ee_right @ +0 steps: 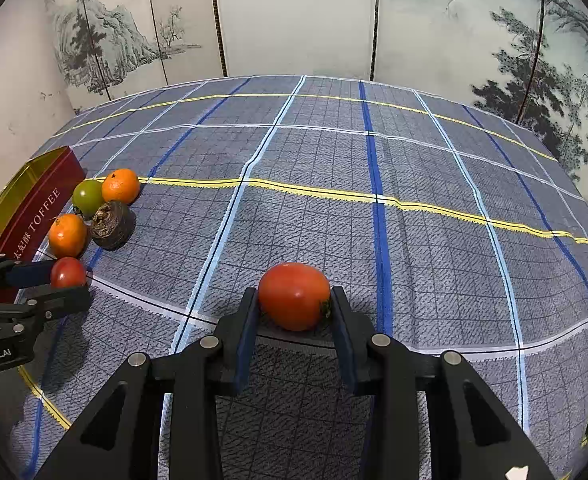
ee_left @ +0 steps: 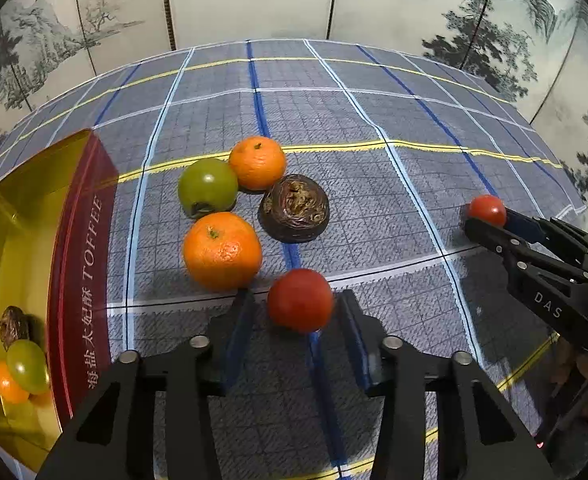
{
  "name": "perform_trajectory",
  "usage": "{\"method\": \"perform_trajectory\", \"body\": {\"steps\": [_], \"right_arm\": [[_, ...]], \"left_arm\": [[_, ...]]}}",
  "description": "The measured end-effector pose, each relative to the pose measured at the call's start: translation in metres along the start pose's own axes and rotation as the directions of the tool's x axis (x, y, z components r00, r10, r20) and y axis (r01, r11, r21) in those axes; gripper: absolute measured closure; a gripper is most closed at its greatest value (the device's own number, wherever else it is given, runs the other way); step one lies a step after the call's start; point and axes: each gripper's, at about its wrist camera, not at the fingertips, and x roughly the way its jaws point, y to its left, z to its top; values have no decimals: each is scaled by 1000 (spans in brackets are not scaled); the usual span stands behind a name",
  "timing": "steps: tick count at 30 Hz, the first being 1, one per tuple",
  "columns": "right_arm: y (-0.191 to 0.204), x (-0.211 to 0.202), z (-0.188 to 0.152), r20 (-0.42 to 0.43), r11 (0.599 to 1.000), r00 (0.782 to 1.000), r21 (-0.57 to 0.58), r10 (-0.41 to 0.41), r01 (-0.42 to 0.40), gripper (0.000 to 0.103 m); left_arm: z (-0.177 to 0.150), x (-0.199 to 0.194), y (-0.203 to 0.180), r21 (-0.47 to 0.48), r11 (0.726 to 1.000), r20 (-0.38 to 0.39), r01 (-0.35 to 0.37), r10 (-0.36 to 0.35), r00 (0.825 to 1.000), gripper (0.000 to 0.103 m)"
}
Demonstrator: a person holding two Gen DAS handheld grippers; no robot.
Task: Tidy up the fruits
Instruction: 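Carry the small red tomato into the gold tin and open the left gripper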
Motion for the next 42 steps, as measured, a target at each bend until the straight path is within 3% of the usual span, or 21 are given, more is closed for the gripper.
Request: {"method": "perform_trajectory", "body": {"steps": [10, 21, 31, 34, 42], "right_arm": [[0, 0, 0, 0, 1000, 1000, 0, -1, 1, 69], [3, 0, 0, -2, 1000, 1000, -8, -11, 11, 69], [4, 1, 0, -2, 1000, 1000, -12, -15, 15, 69], [4, 1, 0, -2, 1000, 1000, -13, -15, 15, 69], [4, 1, 0, -2, 1000, 1000, -14, -18, 18, 69]], "left_arm": [[-10, -10, 3, 0, 1000, -4, -3, 3, 1000, 71], [-20, -51, 25, -45, 999, 48, -26, 28, 998, 71], [-29, -100, 84, -153, 985, 117, -76, 95, 989, 71], [-39, -107, 106, -187, 976, 110, -110, 132, 985, 71], [-61, -101, 142, -250, 961, 51, -121, 138, 989, 71]]}}
